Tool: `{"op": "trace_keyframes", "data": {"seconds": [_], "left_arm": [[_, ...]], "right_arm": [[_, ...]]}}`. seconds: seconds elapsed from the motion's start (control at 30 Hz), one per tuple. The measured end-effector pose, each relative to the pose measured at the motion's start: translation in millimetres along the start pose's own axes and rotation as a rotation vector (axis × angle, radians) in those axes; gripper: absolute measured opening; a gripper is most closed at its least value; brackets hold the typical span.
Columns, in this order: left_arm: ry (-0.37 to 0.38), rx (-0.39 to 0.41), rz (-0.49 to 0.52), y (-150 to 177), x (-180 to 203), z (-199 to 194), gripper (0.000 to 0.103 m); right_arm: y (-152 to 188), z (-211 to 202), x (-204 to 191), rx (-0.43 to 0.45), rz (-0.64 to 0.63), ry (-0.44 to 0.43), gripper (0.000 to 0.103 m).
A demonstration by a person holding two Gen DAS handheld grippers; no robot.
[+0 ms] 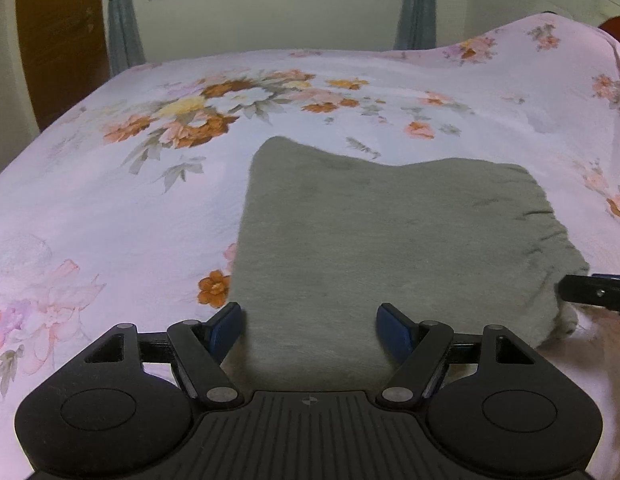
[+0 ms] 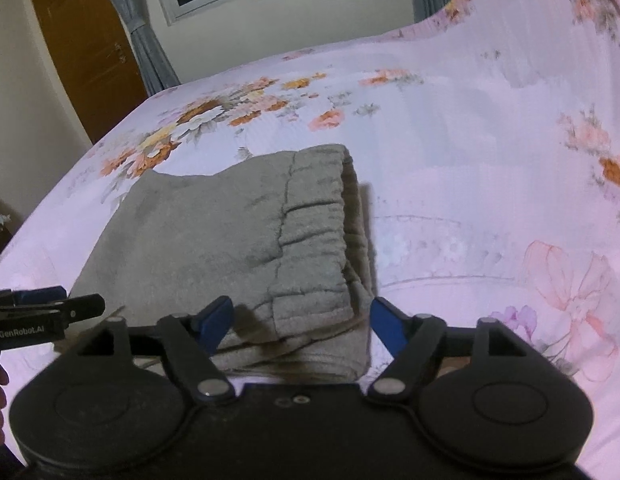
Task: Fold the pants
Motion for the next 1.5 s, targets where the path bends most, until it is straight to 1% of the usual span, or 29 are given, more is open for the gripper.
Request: {"op": "trace_keyframes", "data": {"seconds": [0.1, 0.2, 0.23, 0.3, 0.43, 0.5, 0.63, 0.7, 0.77, 0.83, 0.93, 1.0, 1.07, 1.13, 1.17, 1.2, 1.3, 1.37, 1.43, 1.5], "left_arm": [[0.004, -0.026, -0.035, -2.2, -11.8, 8.8, 0.074], [0.027, -0.063, -0.073, -3.9, -25.1, 21.2, 0.074], [0.047, -0.078, -0.091, -3.8, -29.0, 26.4, 0.074], [0.097, -0.106, -0.14, -4.6, -38.2, 36.2, 0.074], [0.194, -0.16, -0.192, -5.5, -47.9, 56.7, 0.074], [0.243, -0.18, -0.196, -6.5, -49.2, 65.1, 0.074], [0.308, -0.202, -0.218, -9.5, -50.4, 77.3, 0.073], [0.345, -0.213, -0.233, -11.5, -51.6, 83.5, 0.068], [0.382, -0.225, -0.257, -13.7, -54.9, 86.4, 0.062], [0.418, -0.24, -0.29, -16.0, -57.6, 90.7, 0.054], [0.445, -0.253, -0.298, -17.5, -55.1, 91.7, 0.052], [0.467, -0.26, -0.298, -18.6, -50.0, 96.4, 0.052], [0.476, -0.266, -0.312, -19.3, -46.7, 102.2, 0.052], [0.455, -0.256, -0.31, -19.8, -41.4, 108.1, 0.052], [0.436, -0.243, -0.3, -20.0, -36.5, 109.7, 0.052], [0.419, -0.233, -0.286, -20.3, -32.5, 109.7, 0.052], [0.358, -0.201, -0.246, -21.4, -20.8, 106.5, 0.052], [0.331, -0.191, -0.234, -23.6, -18.7, 102.5, 0.049], [0.31, -0.177, -0.221, -26.4, -19.7, 95.6, 0.041], [0.294, -0.155, -0.205, -28.2, -19.6, 86.5, 0.037]], "right_arm": [[-1.0, 7.0, 7.3, -0.022, 0.027, -0.033, 0.079], [-0.6, 15.9, 19.5, -0.052, 0.095, -0.092, 0.08], [0.1, 19.9, 25.8, -0.062, 0.126, -0.113, 0.081], [1.7, 27.8, 35.1, -0.084, 0.18, -0.155, 0.088], [6.8, 45.0, 51.6, -0.112, 0.272, -0.265, 0.09], [6.4, 51.3, 56.9, -0.109, 0.295, -0.32, 0.086], [1.4, 64.7, 68.1, -0.111, 0.344, -0.426, 0.081], [-0.8, 71.1, 71.4, -0.113, 0.342, -0.479, 0.078], [-0.9, 74.7, 74.6, -0.112, 0.349, -0.554, 0.075], [-1.3, 78.1, 77.9, -0.108, 0.36, -0.635, 0.073], [-4.8, 84.6, 77.9, -0.112, 0.37, -0.717, 0.073], [-10.8, 93.7, 72.0, -0.126, 0.356, -0.731, 0.073], [-20.5, 105.6, 59.5, -0.131, 0.326, -0.727, 0.073], [-28.9, 112.2, 50.1, -0.118, 0.3, -0.695, 0.071], [-31.1, 113.2, 46.9, -0.11, 0.291, -0.672, 0.068], [-31.7, 112.9, 45.0, -0.106, 0.284, -0.648, 0.063], [-27.6, 103.1, 38.1, -0.098, 0.253, -0.565, 0.056], [-30.0, 99.5, 31.5, -0.094, 0.239, -0.512, 0.055], [-34.6, 94.3, 22.2, -0.083, 0.224, -0.47, 0.055], [-34.7, 85.9, 16.9, -0.06, 0.236, -0.466, 0.054]]}}
Point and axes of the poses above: each gripper's, at about its wrist camera, not at the fingertips, and z roughly the way its jaws point, x to its right, y to its underside, the point moved 4 cm from there along z, roughly the way its jaws point, and after that the axes turned 8 degrees about -z, right-handed, at the moved point
